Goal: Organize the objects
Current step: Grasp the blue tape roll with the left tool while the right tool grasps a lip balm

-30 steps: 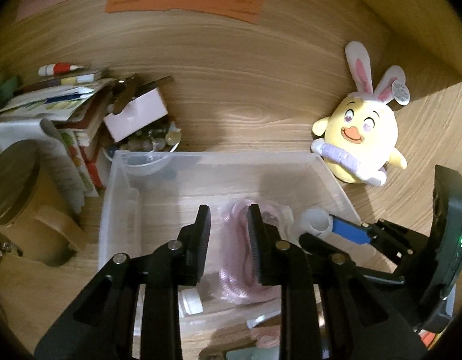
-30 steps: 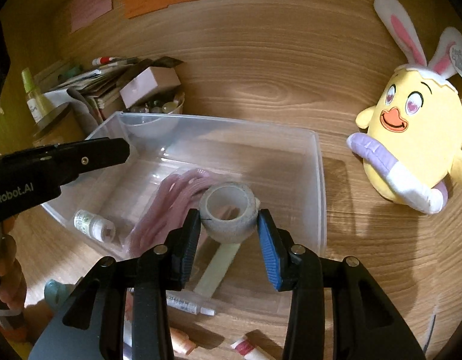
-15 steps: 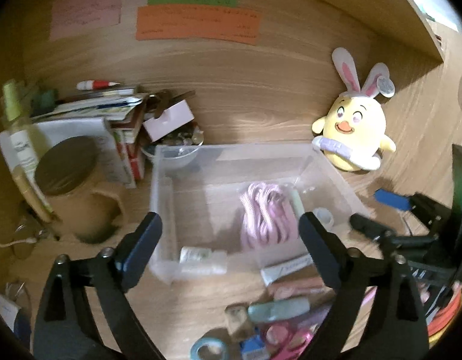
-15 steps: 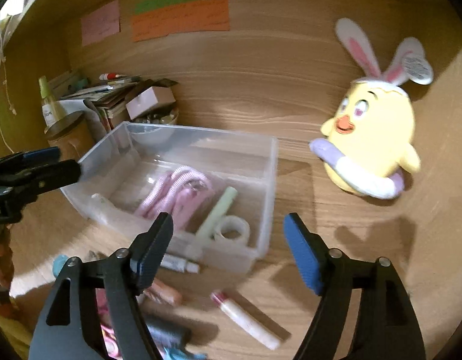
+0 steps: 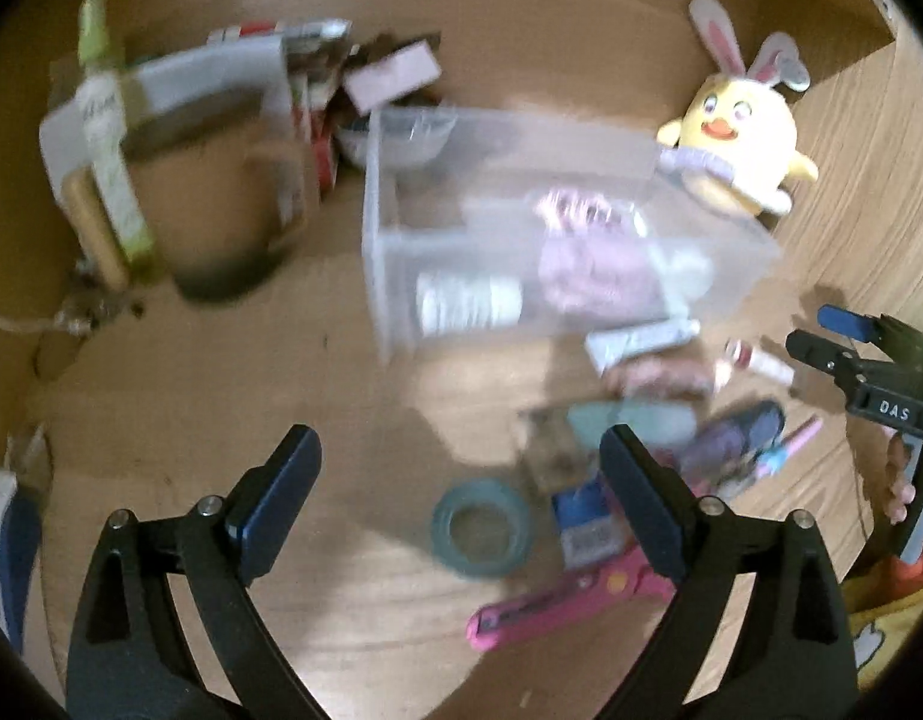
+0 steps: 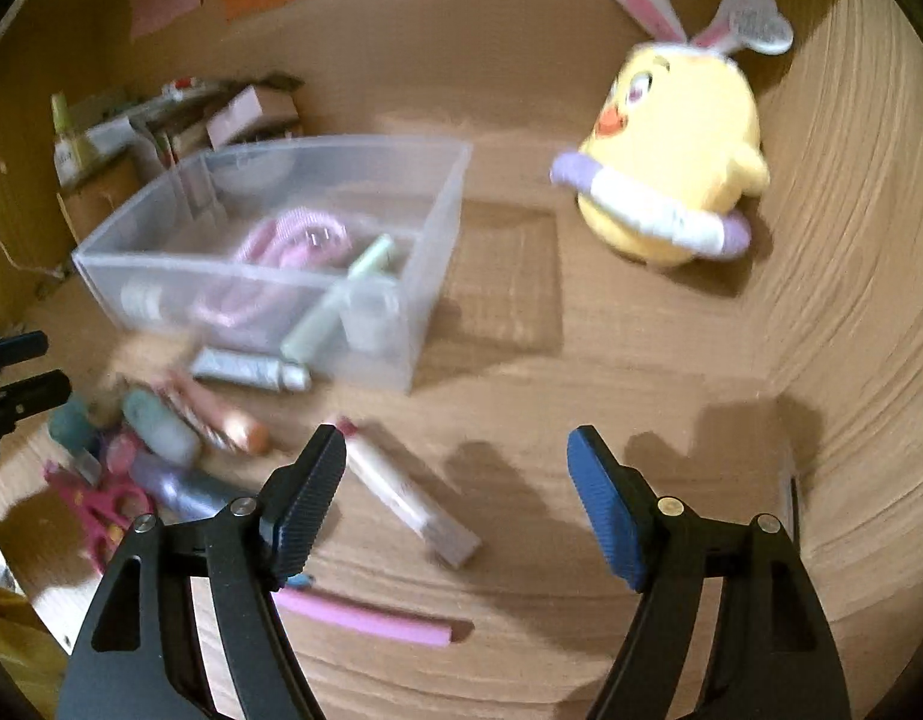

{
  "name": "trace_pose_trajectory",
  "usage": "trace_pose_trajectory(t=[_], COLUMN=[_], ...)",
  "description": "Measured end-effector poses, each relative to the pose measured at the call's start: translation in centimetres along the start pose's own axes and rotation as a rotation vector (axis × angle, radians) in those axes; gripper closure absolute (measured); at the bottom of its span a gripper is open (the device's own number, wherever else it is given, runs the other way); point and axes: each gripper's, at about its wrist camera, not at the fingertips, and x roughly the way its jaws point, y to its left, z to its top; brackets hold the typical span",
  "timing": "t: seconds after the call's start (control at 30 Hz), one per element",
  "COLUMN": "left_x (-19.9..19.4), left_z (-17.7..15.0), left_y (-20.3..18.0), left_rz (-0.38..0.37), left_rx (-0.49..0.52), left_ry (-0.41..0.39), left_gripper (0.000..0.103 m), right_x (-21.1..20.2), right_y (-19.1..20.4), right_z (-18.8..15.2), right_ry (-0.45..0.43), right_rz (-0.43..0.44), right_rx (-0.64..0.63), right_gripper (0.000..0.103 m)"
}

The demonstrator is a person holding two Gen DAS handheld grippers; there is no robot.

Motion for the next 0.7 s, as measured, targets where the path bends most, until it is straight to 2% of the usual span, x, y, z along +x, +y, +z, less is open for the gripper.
trace_pose_trajectory(t=[0.2,0.23,0.3,0.37,0.43,0.57,0.63,0.7], left_x=[0.3,0.3,0.2,0.1,0.1,0.3,0.3,0.3], left_z=[-1.8,-2.0,-2.3,-2.7,-2.9,-3.0,-2.9,-2.9], left_y=[0.9,1.0,1.0,0.9,0.8,1.0,1.2,1.3], left_rz=[-0.024,-0.029,-0.037,-0.038,-0.044,-0.034,-0.041,-0.043], left_rx=[-0.057,-0.063,-0.065,-0.060,-0.056,-0.064,-0.066,-0.064], left_ry=[0.028,0.029,0.031,0.033,0.039,0.033,0.029,0.027], left_gripper=[0.008,0.008,0.011,0.017,0.024,0.033,0.049,0.061], right_x=[1.9,2.1,2.5,2.9,2.8,2.7,2.5,2.0], right_y=[0.4,0.6,1.0,1.4,1.5,1.4,1.3,1.1], right_z=[-0.7,-0.6,-0.4,-0.4,-0.5,-0.7,-0.9,-1.1], right_ry=[0.068,0.071,0.078,0.092,0.090,0.085,0.080,0.062], right_rz=[0.028,0.029,0.034,0.044,0.057,0.065,0.064,0.055], right_rx=[-0.010,-0.014,-0.029,-0.043,-0.045,-0.041,-0.031,-0.015], right_gripper=[0.030,0.031,0.040,0.054,0.060,0.083,0.089,0.089])
